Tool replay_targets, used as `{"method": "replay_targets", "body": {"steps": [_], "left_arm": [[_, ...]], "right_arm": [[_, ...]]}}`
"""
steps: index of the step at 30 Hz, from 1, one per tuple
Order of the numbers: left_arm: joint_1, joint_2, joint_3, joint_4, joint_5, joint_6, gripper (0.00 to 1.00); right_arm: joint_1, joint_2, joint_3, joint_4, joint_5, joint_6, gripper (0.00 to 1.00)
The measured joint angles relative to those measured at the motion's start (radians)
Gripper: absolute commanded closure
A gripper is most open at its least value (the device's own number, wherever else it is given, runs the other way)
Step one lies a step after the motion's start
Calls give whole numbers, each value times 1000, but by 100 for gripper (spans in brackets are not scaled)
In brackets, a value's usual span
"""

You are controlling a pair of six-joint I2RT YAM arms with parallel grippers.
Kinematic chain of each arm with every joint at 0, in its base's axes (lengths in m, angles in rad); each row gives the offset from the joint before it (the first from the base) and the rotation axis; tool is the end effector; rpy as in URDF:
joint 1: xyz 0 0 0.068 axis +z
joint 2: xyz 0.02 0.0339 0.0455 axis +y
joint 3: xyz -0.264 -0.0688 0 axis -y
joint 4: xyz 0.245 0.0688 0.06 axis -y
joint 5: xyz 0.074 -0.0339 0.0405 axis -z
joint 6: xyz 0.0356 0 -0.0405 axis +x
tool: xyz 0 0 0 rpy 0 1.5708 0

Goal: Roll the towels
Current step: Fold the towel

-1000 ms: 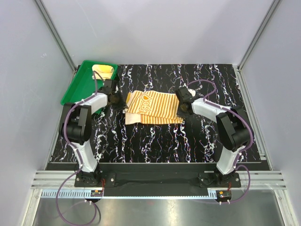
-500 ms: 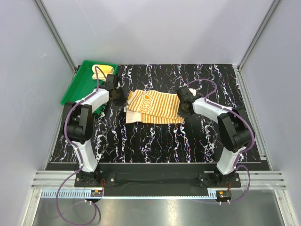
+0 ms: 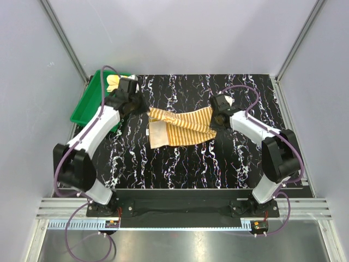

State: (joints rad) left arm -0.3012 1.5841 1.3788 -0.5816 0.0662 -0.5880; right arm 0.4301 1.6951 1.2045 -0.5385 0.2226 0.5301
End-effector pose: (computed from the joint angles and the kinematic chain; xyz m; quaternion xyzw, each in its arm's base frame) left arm 0.3363 -0.1070 0.3087 -0.1195 0.9160 -0.1918 0.3315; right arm 0.3243 0.1401 0.2198 0.0775 0.9549 0.0279 0.2853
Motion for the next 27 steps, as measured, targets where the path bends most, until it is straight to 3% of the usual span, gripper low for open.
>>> {"method": "replay_targets", "body": {"steps": [8, 9, 10, 14, 16, 18, 20, 23, 27], "left_arm": [[-96, -159, -303, 33, -57, -25, 94], [-97, -154, -344, 43, -60, -29, 74], [-97, -148, -378, 47, -63, -29, 65], [-97, -128, -477, 53, -87, -47, 40], [-97, -121, -485, 54, -98, -48, 27], [-97, -121, -485, 62, -106, -53, 21], [-97, -121, -484, 69, -112, -57, 7], [-97, -120, -484, 84, -113, -64, 1], [-97, -89, -484, 138, -98, -68, 1]], "right_arm": [[0, 21, -40, -27, 1, -2, 100], [0, 26, -45, -27, 1, -3, 100], [0, 33, -52, -28, 0, -3, 100], [-1, 43, -78, -35, 1, -11, 100], [-1, 44, -87, -36, 1, -13, 100], [-1, 45, -90, -39, 0, -15, 98], [-3, 45, -94, -40, -7, -18, 97], [-8, 45, -110, -35, -51, -21, 96], [-16, 28, -159, -4, -153, -21, 96]]}}
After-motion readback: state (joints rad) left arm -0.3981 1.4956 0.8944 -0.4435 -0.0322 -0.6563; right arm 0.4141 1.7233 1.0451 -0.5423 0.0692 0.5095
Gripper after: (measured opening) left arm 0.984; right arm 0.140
